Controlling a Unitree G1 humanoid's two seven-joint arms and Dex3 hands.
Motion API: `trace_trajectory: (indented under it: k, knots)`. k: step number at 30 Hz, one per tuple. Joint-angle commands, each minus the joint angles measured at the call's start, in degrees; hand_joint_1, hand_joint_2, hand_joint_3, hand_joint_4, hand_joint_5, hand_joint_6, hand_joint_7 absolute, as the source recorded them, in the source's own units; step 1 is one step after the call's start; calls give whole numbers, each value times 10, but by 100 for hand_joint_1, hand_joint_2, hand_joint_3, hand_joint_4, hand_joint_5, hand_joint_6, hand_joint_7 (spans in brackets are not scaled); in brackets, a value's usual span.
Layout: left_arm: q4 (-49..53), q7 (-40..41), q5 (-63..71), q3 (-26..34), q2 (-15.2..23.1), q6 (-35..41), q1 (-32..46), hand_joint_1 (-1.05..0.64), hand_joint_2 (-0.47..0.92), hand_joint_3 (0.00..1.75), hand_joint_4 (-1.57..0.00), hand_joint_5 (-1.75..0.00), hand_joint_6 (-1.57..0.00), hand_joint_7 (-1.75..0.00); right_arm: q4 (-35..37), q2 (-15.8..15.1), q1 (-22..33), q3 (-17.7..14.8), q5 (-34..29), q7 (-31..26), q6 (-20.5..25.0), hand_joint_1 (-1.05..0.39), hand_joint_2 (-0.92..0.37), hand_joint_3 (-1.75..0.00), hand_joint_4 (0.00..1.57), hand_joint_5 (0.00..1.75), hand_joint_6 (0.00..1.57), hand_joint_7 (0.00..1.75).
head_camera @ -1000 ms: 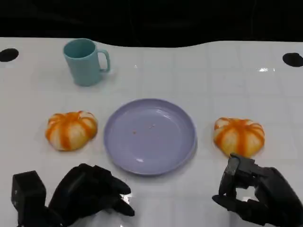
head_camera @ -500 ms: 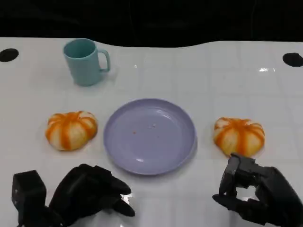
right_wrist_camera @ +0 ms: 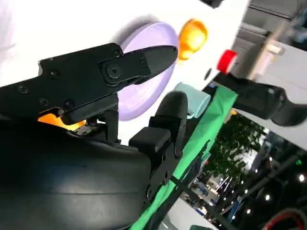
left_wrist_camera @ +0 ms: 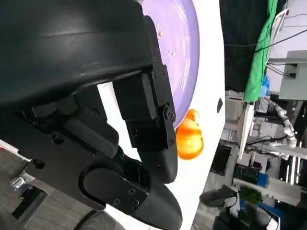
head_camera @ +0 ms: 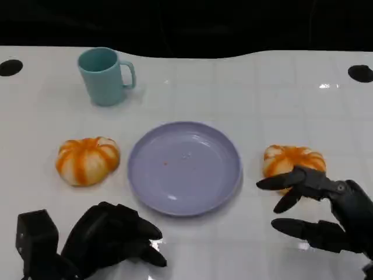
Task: Grasp the bread from the table and place it into the plate.
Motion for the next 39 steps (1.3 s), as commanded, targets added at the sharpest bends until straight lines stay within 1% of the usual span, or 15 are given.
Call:
trace_trajectory:
  k: [1, 4, 7, 13, 19, 25, 30, 34, 39]
  knots:
    - [4, 0, 3, 0, 6, -7, -5, -105, 77, 0, -157, -21, -156, -1, -28, -35, -13, -21, -46, -22, 22, -43, -92, -2, 35, 69, 53, 15]
    - [8, -6, -1, 2, 6, -10, -7, -105, 77, 0, -156, -20, -156, 0, -37, -59, -24, -27, -93, -38, 30, -48, -92, -2, 33, 56, 47, 6]
    - [9, -4, 1, 2, 8, -12, -7, -105, 77, 0, -157, -20, -156, 0, -42, -73, -27, -25, -124, -50, 39, -49, -91, -1, 32, 51, 44, 2]
    - [5, 3, 2, 2, 7, -6, -7, -105, 77, 0, -157, -21, -157, -1, -57, -91, -32, -13, -188, -64, 68, -53, -92, -1, 23, 41, 35, 0]
    - [3, 5, 3, 1, 5, -9, -6, -105, 77, 0, -157, -22, -157, -1, -72, -110, -47, 1, -276, -87, 97, -57, -91, 0, 19, 33, 28, 0]
    - [-2, 4, 2, 0, 5, -7, -1, -105, 77, 0, -157, -22, -157, -1, -70, -116, -66, 30, -333, -94, 133, -57, -90, 0, 17, 28, 27, 0]
    - [-6, 7, 0, 1, 5, 1, 1, -105, 76, 0, -157, -23, -157, -2, -46, -121, -93, 61, -373, -98, 159, -55, -89, 0, 16, 26, 25, 0]
    - [-10, 4, 1, 0, 5, -1, 4, -105, 76, 0, -157, -23, -157, -3, -9, -125, -117, 85, -410, -124, 168, -55, -88, 0, 18, 27, 28, 1]
    - [-7, 4, 3, -1, 5, -5, 3, -105, 76, 1, -157, -23, -156, -2, 58, -118, -154, 119, -439, -158, 183, -54, -86, 0, 20, 27, 29, 1]
